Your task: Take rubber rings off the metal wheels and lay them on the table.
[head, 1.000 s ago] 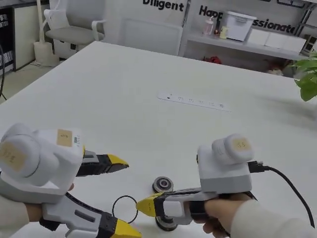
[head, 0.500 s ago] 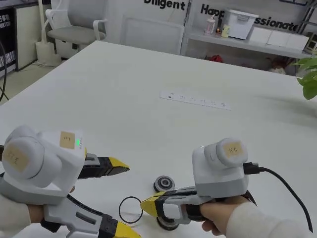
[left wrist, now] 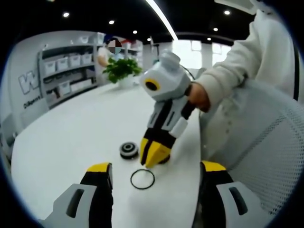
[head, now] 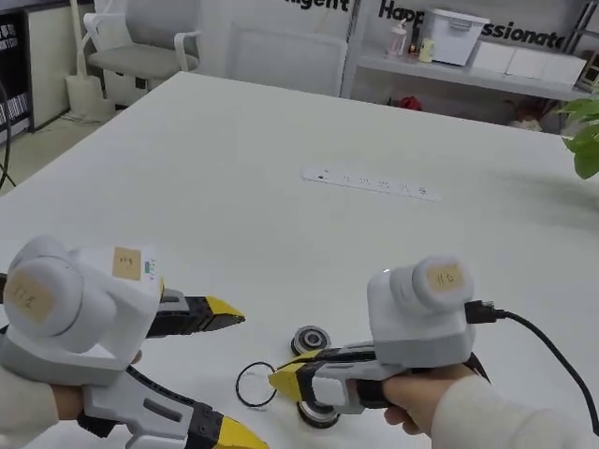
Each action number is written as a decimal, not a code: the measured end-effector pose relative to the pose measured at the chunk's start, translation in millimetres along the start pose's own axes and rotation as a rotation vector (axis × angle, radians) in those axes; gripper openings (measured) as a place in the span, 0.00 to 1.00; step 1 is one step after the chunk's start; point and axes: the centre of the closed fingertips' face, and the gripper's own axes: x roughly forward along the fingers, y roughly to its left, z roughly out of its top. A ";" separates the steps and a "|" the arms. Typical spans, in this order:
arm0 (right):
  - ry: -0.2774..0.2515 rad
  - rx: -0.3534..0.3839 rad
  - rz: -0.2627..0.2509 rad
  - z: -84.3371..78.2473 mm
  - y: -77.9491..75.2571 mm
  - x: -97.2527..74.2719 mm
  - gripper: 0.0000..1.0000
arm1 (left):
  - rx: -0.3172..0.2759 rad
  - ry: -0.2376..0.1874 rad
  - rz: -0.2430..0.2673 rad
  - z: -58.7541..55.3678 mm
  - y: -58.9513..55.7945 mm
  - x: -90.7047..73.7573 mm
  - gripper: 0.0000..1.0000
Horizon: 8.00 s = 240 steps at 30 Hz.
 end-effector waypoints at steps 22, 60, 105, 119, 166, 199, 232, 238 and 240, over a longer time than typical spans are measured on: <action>-0.076 -0.065 -0.004 24.4 -9.2 -34.4 0.08 | -0.032 -0.025 -0.006 3.4 -0.3 -0.4 0.75; -0.117 -0.183 -0.063 36.9 -49.0 -94.8 0.15 | 0.062 -0.051 -0.088 79.2 7.2 32.3 0.74; 0.170 -0.318 0.142 -47.2 -24.0 -42.7 0.17 | 0.016 0.013 -0.094 2.9 -6.3 71.5 0.28; 0.175 -0.342 0.139 -47.9 -25.4 -41.3 0.10 | -0.022 0.035 -0.093 -10.7 -3.9 77.9 0.14; 0.117 0.024 0.151 -31.5 -26.1 -49.9 0.00 | 0.028 0.028 -0.094 -6.2 -6.8 76.7 0.13; 0.083 0.012 0.207 -19.2 -12.2 -51.1 0.00 | 0.022 0.021 -0.089 -5.4 -7.4 78.0 0.13; 0.085 0.028 0.175 -21.6 -18.0 -51.6 0.00 | 0.042 0.059 -0.097 -5.9 -9.2 74.2 0.15; 0.082 0.032 0.165 -21.4 -20.0 -52.2 0.00 | 0.042 0.059 -0.123 -1.0 -15.1 70.2 0.24; 0.080 0.032 0.163 -20.6 -20.1 -52.6 0.00 | 0.037 0.051 -0.126 1.9 -15.8 67.5 0.26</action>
